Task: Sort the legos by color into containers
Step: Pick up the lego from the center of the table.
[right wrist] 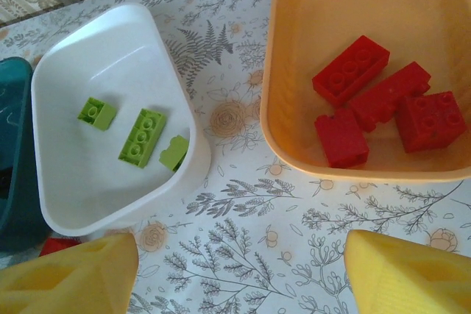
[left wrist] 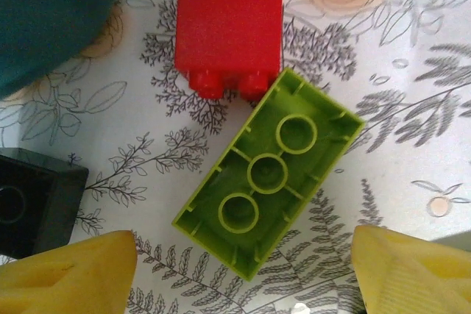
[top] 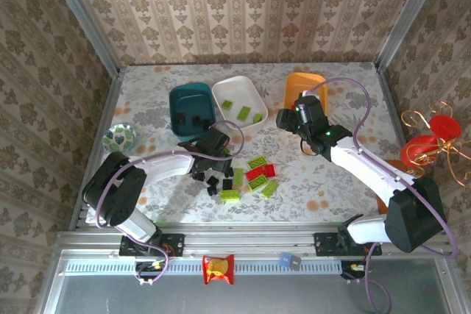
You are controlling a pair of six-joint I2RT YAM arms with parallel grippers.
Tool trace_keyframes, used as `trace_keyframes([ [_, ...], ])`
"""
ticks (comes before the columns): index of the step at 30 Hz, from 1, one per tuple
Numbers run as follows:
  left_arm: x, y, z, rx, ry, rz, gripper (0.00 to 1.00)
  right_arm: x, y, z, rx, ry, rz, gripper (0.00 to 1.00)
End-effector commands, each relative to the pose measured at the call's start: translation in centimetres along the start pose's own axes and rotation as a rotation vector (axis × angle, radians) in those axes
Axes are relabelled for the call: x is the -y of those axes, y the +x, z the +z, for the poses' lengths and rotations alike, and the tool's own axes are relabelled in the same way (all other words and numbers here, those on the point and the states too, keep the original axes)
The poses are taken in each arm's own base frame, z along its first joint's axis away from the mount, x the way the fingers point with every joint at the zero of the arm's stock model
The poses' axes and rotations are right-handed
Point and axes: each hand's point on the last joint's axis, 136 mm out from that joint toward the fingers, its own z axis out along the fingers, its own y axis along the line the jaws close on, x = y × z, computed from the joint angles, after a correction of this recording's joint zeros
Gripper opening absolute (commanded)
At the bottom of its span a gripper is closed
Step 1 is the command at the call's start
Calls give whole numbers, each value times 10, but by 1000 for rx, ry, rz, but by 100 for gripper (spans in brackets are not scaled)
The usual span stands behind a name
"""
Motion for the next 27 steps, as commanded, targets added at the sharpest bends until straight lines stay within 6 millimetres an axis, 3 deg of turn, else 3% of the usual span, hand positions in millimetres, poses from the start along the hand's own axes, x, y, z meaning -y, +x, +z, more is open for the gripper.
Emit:
trace_keyframes([
  [1, -3, -15, 0, 26, -30, 36, 74, 7, -5, -5, 34, 20, 15, 76],
  [10, -2, -14, 17, 1, -37, 63, 64, 11, -5, -8, 47, 31, 12, 76],
  [17, 6, -7, 25, -12, 8, 61, 43, 12, -6, -10, 51, 36, 13, 76],
  [22, 8, 6, 18, -21, 32, 53, 29, 14, -6, -10, 53, 39, 13, 76],
  [27, 14, 12, 0, -6, 65, 40, 24, 14, -3, -8, 47, 42, 19, 76],
])
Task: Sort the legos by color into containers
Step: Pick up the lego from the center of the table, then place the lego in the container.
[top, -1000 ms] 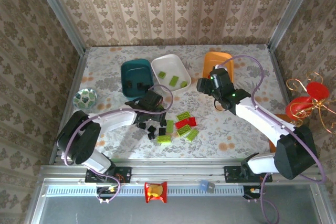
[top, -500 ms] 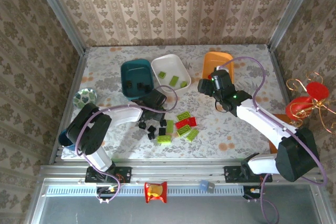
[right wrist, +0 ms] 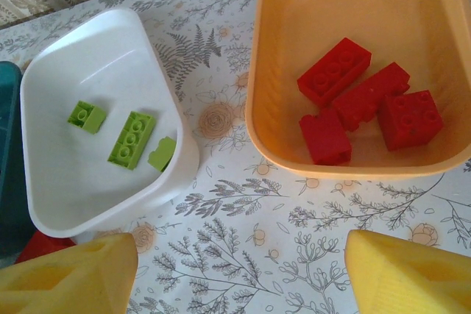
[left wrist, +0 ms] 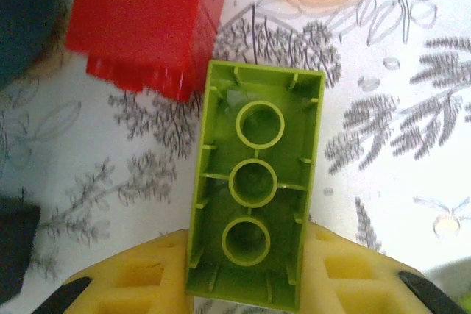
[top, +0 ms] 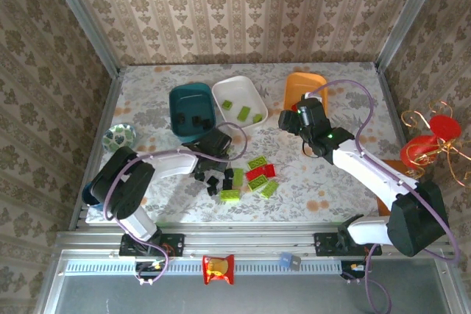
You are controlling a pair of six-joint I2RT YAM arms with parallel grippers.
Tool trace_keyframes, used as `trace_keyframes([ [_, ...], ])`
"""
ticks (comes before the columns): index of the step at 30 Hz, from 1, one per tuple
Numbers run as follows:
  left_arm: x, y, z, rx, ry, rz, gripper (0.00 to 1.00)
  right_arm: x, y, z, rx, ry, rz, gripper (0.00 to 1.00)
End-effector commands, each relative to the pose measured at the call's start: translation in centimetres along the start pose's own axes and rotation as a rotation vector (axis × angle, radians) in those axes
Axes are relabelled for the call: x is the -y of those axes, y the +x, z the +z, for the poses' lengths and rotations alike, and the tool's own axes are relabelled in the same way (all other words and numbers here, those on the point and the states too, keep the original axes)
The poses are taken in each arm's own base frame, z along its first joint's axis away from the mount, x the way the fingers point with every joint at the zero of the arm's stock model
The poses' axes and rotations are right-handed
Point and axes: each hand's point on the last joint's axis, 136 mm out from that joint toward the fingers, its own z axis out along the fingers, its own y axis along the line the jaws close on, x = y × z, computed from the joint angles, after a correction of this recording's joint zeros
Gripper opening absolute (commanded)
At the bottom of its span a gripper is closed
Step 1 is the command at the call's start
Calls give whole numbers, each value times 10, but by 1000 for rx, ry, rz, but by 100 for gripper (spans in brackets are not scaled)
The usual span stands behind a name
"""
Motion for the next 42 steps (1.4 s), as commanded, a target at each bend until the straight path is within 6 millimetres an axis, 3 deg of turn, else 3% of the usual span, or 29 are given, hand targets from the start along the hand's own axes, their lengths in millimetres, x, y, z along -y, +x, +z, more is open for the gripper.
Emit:
trace_keyframes([
  [1, 10, 7, -19, -1, 38, -2, 23, 7, -4, -3, 28, 21, 19, 76],
  [5, 27, -8, -50, 67, 75, 30, 23, 8, -3, -3, 30, 25, 19, 76],
  [8, 35, -32, -71, 136, 128, 4, 23, 10, -3, -5, 33, 29, 20, 76],
  [11, 33, -72, -89, 230, 151, -36, 23, 12, 2, -5, 26, 32, 24, 76],
  [14, 26, -118, -92, 305, 175, -94, 22, 15, 7, -4, 15, 38, 28, 76],
  [17, 15, -156, -77, 323, 171, -135, 21, 16, 12, -3, 1, 38, 27, 76],
  [20, 5, -182, -53, 307, 147, -151, 21, 16, 16, -4, -14, 32, 27, 76],
  [24, -9, -198, -17, 251, 109, -174, 20, 15, 24, -5, -37, 16, 28, 76],
  [28, -15, -205, 6, 208, 86, -174, 20, 7, 34, -7, -75, -33, 20, 76],
  [32, -15, -213, 11, 203, 81, -169, 34, -7, 54, -8, -142, -120, 1, 76],
  [35, -14, -222, 4, 224, 94, -177, 45, -14, 69, -9, -184, -148, -23, 77],
  [42, -5, -235, -45, 331, 184, -214, 80, -21, 90, -12, -240, -165, -70, 79],
])
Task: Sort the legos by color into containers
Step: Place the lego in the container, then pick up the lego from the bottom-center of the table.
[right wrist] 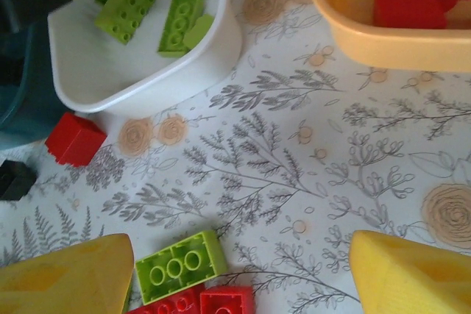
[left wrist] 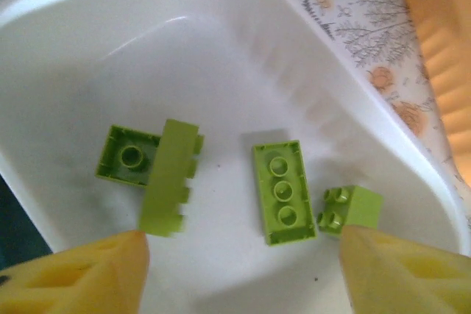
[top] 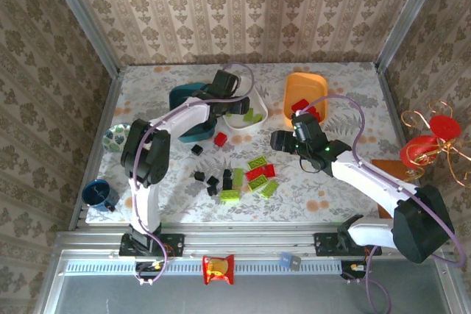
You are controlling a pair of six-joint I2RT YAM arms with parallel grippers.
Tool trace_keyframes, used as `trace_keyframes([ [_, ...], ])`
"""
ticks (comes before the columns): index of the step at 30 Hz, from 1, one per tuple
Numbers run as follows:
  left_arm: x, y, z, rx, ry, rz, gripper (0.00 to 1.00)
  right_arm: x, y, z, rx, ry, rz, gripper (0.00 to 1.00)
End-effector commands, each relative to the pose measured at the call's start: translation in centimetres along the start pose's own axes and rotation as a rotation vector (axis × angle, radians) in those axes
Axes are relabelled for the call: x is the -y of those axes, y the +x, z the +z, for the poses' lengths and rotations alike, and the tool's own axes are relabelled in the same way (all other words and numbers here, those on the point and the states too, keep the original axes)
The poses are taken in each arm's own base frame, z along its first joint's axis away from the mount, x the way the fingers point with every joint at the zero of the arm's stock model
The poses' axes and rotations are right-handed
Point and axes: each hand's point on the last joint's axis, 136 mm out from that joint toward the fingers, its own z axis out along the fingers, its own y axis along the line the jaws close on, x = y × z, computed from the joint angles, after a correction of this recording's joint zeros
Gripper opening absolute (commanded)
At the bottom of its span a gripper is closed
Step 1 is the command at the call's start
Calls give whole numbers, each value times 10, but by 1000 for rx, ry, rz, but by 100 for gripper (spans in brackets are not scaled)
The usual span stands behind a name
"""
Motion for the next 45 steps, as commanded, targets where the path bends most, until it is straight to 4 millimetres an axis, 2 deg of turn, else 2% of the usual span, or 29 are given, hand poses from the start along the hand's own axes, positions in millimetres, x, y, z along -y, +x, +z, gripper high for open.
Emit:
trace_keyframes([
  [1, 18, -28, -48, 113, 93, -40, 83, -3, 18, -1, -56, -17, -32, 79],
  [4, 32, -25, -81, 176, 156, -59, 92, -13, 35, 3, -112, -48, -69, 78],
  [7, 43, -4, -110, 214, 179, -50, 100, -22, 57, 6, -176, -54, -133, 76],
  [11, 43, 46, -134, 214, 159, -12, 100, -29, 96, 7, -260, -51, -226, 78],
  [15, 28, 86, -150, 213, 151, -27, 100, -31, 129, 10, -325, -29, -318, 80],
  [18, 16, 111, -155, 191, 139, -38, 100, -36, 145, 15, -369, -12, -395, 81],
  [22, 2, 130, -159, 164, 97, -38, 100, -43, 163, 20, -409, -7, -459, 81],
  [27, -10, 142, -159, 152, 56, -37, 100, -39, 163, 26, -385, 90, -556, 82],
  [32, -14, 144, -158, 148, 45, -43, 100, -50, 161, 27, -375, 94, -614, 83],
  [40, -21, 146, -156, 136, 41, -67, 100, -52, 154, 35, -359, 152, -666, 83],
  [45, -23, 148, -155, 133, 38, -73, 100, -57, 158, 40, -371, 164, -707, 82],
])
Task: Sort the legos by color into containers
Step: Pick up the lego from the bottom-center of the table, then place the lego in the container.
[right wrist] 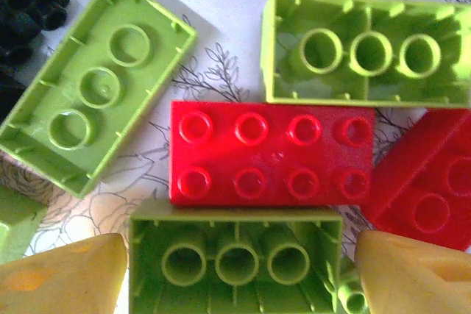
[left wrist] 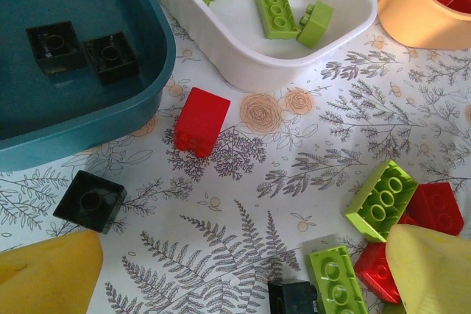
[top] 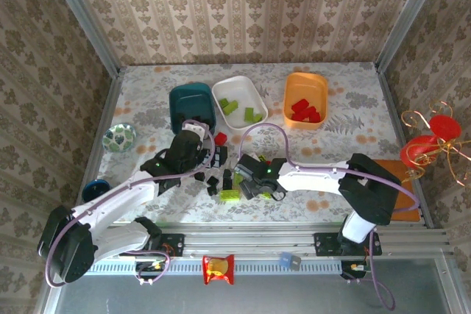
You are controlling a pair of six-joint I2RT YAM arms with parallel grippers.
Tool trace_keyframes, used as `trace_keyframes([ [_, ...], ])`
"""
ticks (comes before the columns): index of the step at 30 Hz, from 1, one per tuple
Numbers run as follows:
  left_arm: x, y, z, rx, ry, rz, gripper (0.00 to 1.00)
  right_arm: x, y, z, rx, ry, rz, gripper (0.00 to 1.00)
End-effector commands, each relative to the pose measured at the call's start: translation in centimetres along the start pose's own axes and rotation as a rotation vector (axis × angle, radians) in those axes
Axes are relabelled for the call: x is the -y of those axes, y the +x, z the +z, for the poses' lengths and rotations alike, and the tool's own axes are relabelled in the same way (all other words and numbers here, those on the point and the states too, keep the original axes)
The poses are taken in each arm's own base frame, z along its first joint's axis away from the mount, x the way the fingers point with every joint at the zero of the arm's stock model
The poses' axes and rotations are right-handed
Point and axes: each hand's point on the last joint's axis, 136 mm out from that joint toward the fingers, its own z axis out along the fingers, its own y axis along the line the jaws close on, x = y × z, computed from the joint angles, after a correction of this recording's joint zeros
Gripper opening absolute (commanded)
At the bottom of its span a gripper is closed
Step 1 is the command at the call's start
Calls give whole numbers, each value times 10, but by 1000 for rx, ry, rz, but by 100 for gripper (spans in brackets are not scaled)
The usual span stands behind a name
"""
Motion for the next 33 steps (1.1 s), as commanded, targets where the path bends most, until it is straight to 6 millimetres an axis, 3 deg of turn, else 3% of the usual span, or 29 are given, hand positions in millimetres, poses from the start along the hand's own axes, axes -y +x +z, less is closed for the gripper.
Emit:
trace_keyframes([
  [1, -6, 5, -2, -8, -10, -23, 100, 2, 1, 2, -17, 50, -55, 82],
  [5, -8, 5, -3, -8, -15, -25, 100, -3, 5, 6, -37, 35, -61, 77],
  [11, -11, 6, -4, -9, -21, -27, 100, -5, 9, -1, -20, -6, -49, 61],
  [16, -16, 5, -6, 6, -35, -30, 100, -9, -2, -34, 67, -119, -42, 53],
  [19, -20, 5, -9, 19, -43, -39, 100, -6, -19, -65, 150, -218, -11, 52],
  [23, -24, 8, -12, 28, -47, -56, 100, 8, -69, -108, 309, -350, 88, 52],
  [26, -27, 14, -11, 17, -51, -72, 100, 29, -117, -121, 411, -370, 173, 52],
  [29, -31, 17, -9, -5, -75, -92, 100, 57, -165, -101, 424, -322, 261, 51],
  [33, -38, 23, -11, -16, -106, -114, 100, 91, -216, -50, 359, -200, 346, 50],
])
